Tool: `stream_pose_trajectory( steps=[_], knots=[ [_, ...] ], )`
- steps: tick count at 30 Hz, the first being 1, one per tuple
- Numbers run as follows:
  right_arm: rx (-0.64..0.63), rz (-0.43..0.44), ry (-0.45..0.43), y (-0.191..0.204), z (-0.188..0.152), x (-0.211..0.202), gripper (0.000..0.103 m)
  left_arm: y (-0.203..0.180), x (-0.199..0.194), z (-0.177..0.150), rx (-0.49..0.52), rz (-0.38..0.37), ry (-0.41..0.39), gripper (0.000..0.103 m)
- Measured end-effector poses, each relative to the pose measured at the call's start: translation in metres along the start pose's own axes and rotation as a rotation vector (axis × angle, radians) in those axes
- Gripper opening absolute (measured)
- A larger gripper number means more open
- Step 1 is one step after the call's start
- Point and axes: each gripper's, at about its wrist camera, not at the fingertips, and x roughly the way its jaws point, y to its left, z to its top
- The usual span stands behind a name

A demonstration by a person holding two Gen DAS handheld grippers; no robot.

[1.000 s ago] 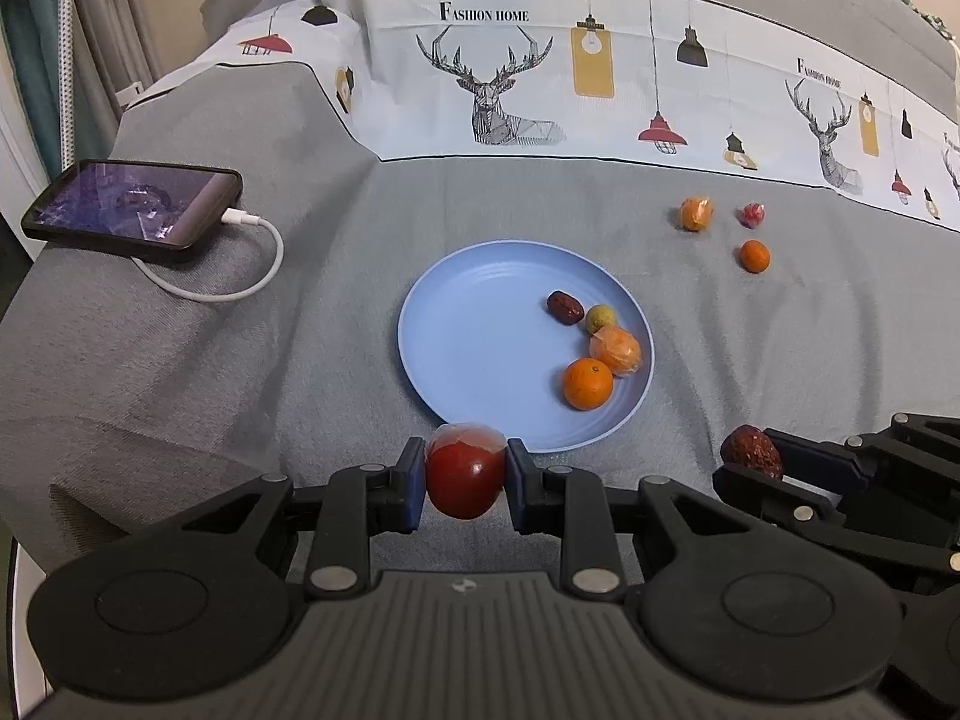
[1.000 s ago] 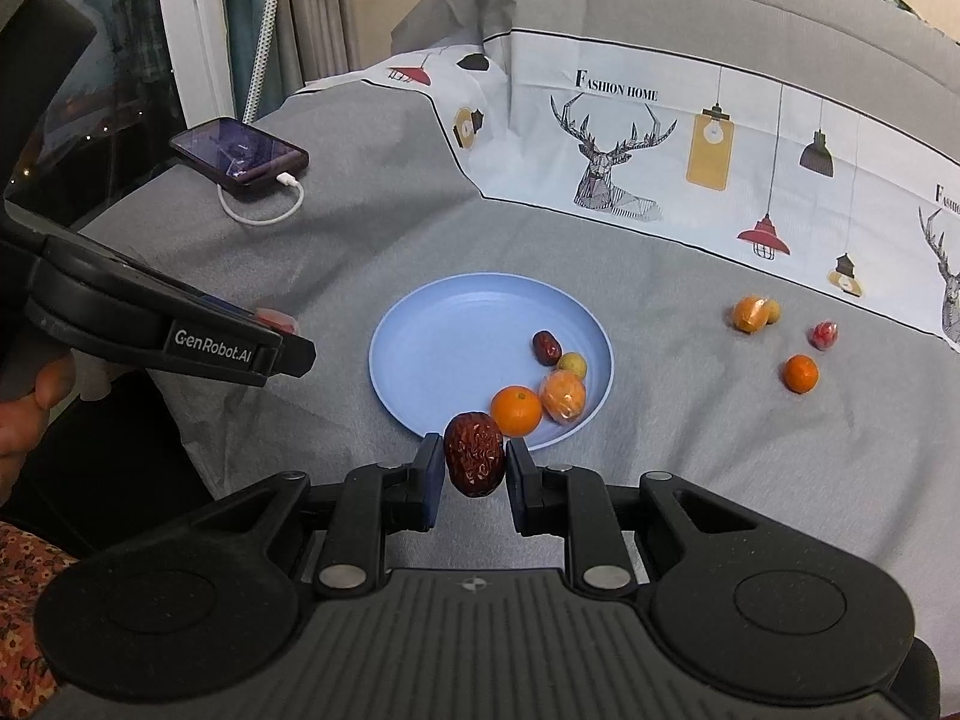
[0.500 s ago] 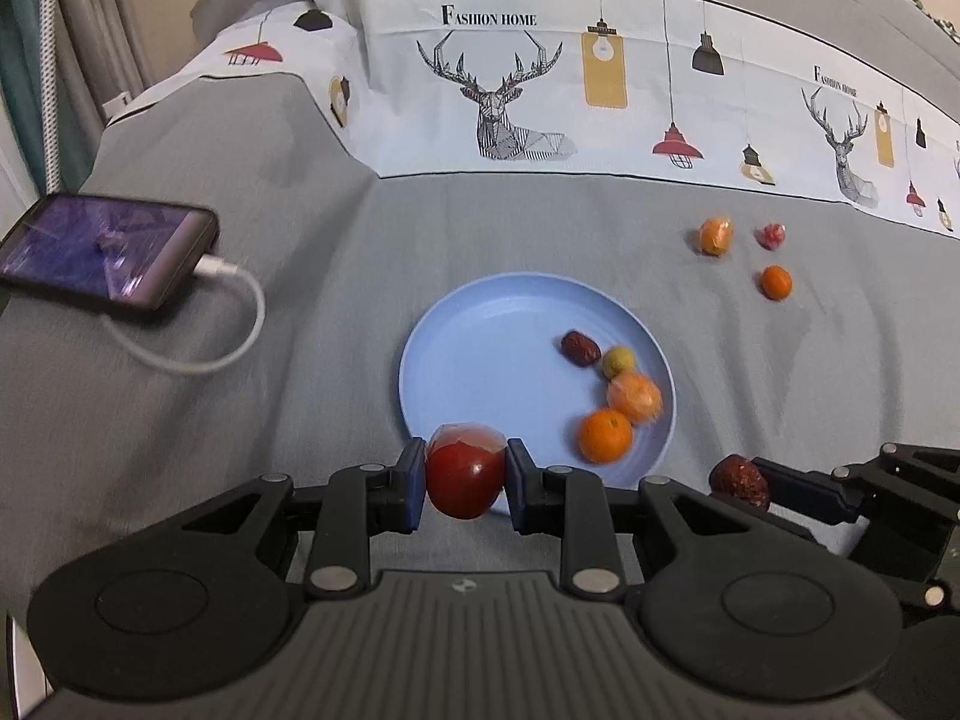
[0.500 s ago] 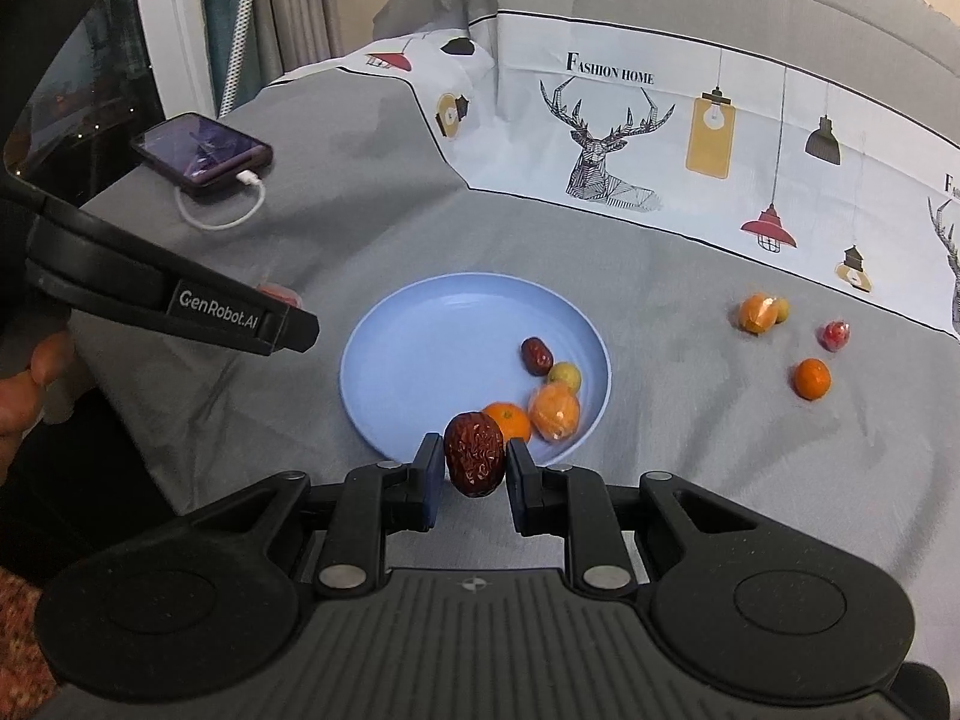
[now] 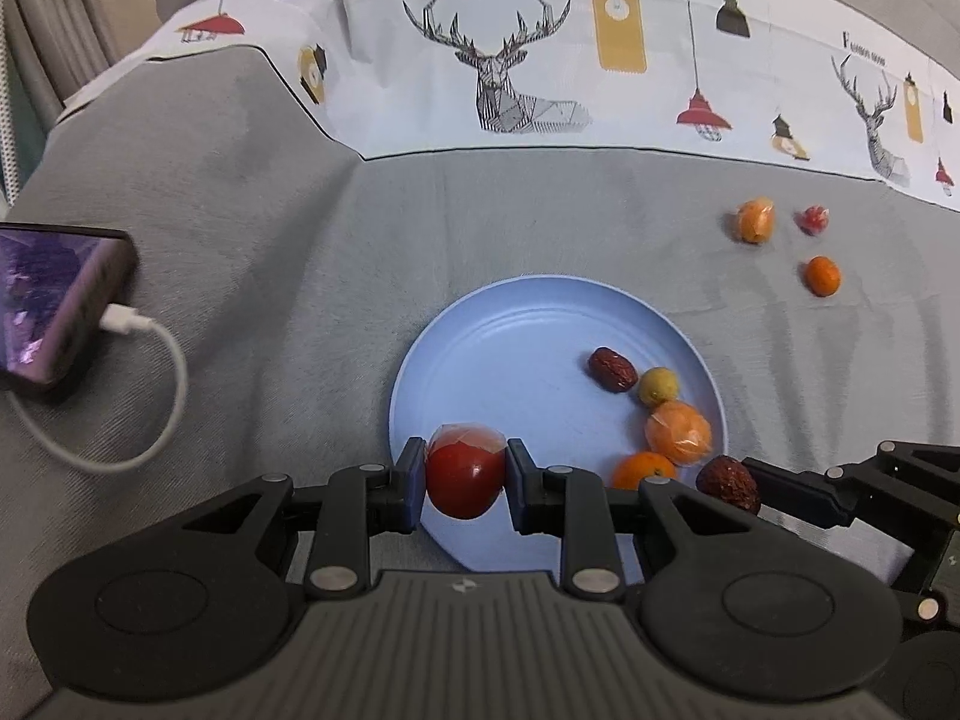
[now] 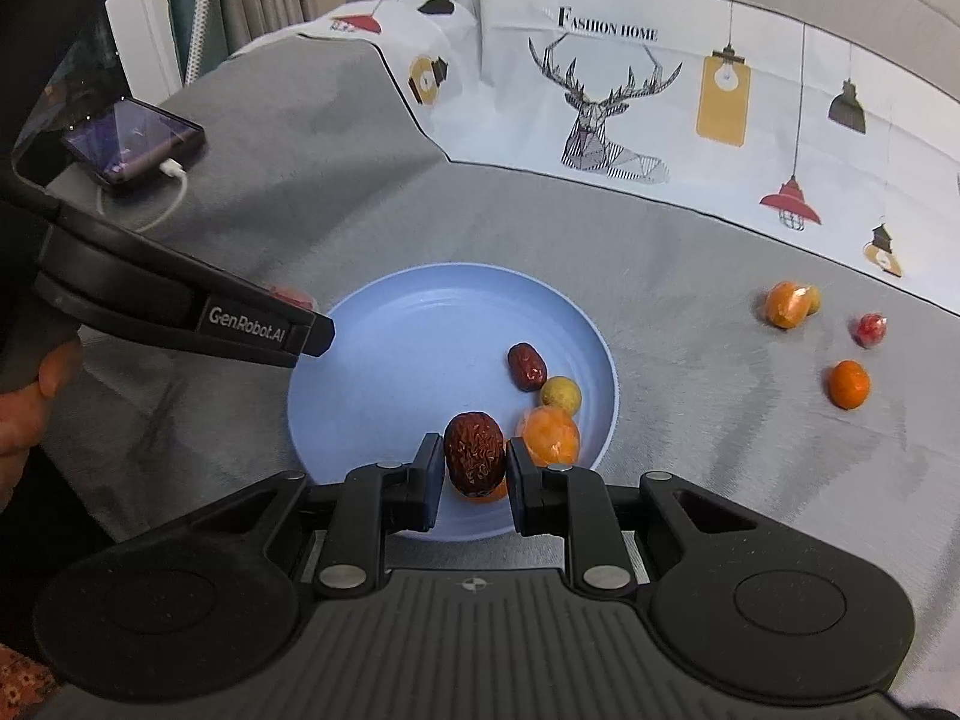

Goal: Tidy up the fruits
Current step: 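Open both tools to release the red fruit and date onto the plate, then move both tools back toward the remaining fruits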

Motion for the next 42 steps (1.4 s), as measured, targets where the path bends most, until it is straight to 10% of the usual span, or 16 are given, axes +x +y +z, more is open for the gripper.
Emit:
stream_pose_trajectory(
  steps=[9,13,16,20,42],
  knots=[
    [-0.002,0.02,0.047,-0.003,0.006,0.03,0.023,0.002,0.03,0.008,0.008,0.004,0.036,0.032],
    [-0.042,0.013,0.044,0.0,0.013,0.036,0.055,0.003,0.025,0.01,0.01,0.005,-0.032,0.096],
    [-0.066,-0.008,0.043,0.0,0.013,0.031,0.075,-0.001,0.018,0.011,0.028,-0.027,-0.048,0.103],
    [-0.059,-0.031,0.059,0.0,0.003,0.013,0.095,-0.011,0.006,0.001,0.071,-0.043,-0.055,0.103],
    [-0.047,-0.141,-0.061,0.017,-0.047,-0.088,0.101,-0.012,-0.092,-0.08,-0.032,-0.007,-0.064,0.103]
  ],
)
